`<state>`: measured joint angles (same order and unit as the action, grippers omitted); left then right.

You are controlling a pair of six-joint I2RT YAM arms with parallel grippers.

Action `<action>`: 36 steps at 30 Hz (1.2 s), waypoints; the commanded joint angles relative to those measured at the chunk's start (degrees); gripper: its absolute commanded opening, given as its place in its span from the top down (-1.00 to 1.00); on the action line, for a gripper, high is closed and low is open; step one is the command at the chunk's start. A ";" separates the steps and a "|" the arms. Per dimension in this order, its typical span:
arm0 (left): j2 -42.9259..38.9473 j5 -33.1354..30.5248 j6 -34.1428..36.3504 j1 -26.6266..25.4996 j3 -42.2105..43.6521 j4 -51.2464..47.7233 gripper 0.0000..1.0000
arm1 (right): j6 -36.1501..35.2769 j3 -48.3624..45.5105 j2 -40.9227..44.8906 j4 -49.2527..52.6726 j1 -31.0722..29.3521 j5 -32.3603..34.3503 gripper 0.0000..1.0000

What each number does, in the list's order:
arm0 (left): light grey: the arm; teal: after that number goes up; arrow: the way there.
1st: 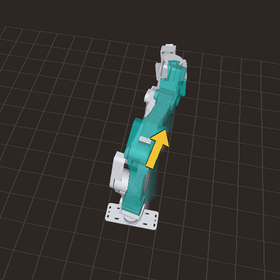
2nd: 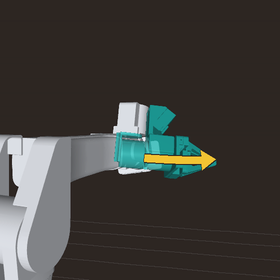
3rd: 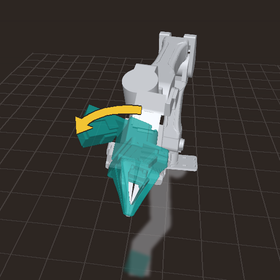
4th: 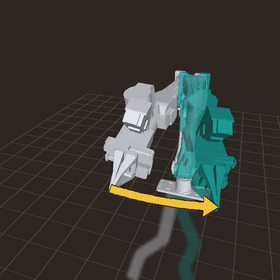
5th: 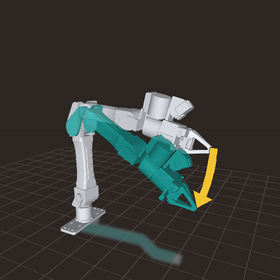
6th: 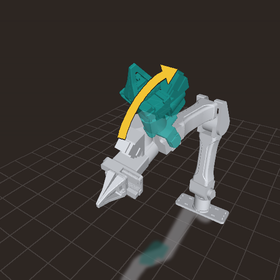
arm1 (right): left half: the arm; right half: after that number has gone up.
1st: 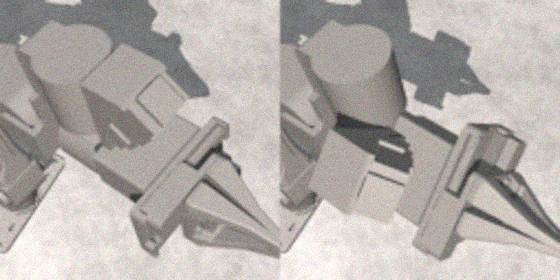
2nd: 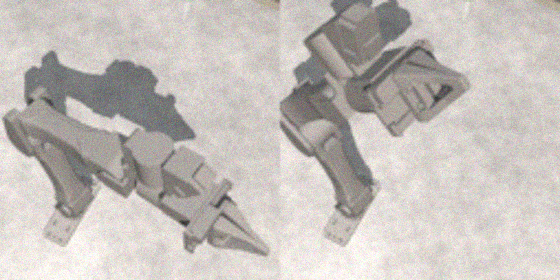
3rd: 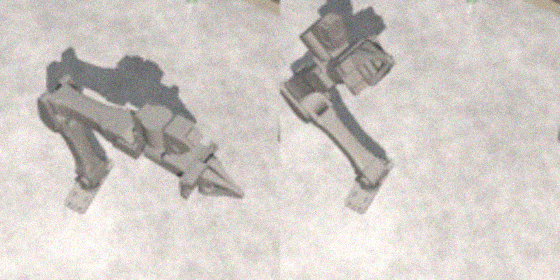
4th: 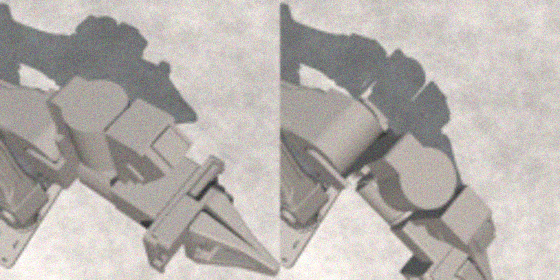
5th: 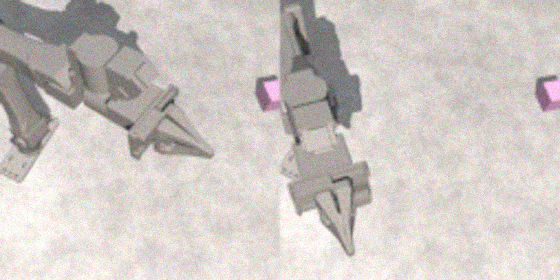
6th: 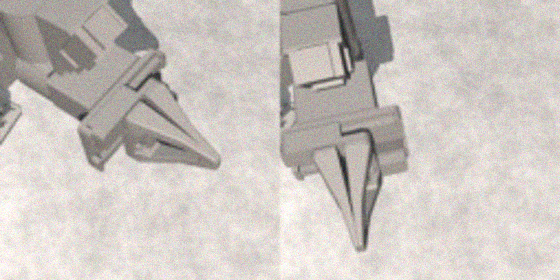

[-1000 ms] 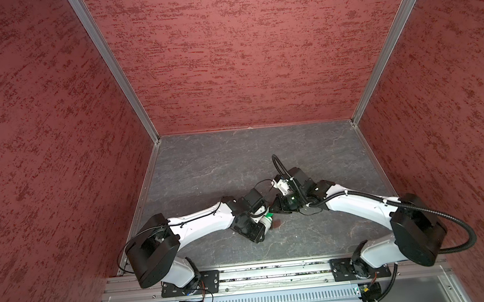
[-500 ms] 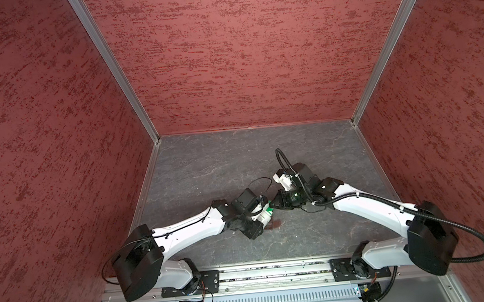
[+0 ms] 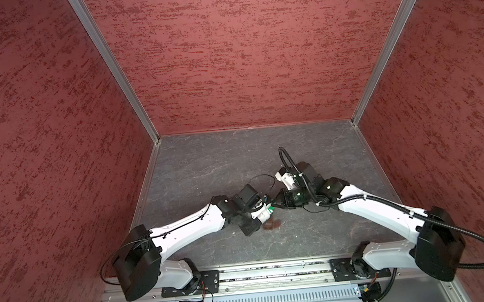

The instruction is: Sort the pills into containers

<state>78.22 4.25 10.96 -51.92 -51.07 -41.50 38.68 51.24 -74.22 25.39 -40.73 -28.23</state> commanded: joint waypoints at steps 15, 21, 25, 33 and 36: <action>-1.61 1.77 12.45 3.39 -3.29 -7.59 1.00 | 3.44 -5.16 0.87 -3.22 -0.80 -3.87 0.77; 2.03 4.43 11.03 3.19 -6.77 -12.59 1.00 | 5.59 -8.05 1.33 -7.99 -1.45 -5.85 0.76; 3.20 5.07 11.09 2.89 -7.67 -13.52 1.00 | 6.52 -9.55 2.13 -10.35 -1.54 -6.30 0.72; 5.10 5.93 10.86 2.95 -8.54 -14.05 1.00 | 10.67 -13.61 5.64 -17.32 -2.03 -5.17 0.63; 5.30 6.26 10.79 2.62 -8.63 -14.10 1.00 | 12.35 -15.23 6.97 -19.73 -2.49 -3.41 0.63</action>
<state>83.35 9.17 22.74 -49.21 -58.22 -56.14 48.36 36.97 -68.79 10.15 -42.24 -32.97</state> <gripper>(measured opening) 0.504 0.187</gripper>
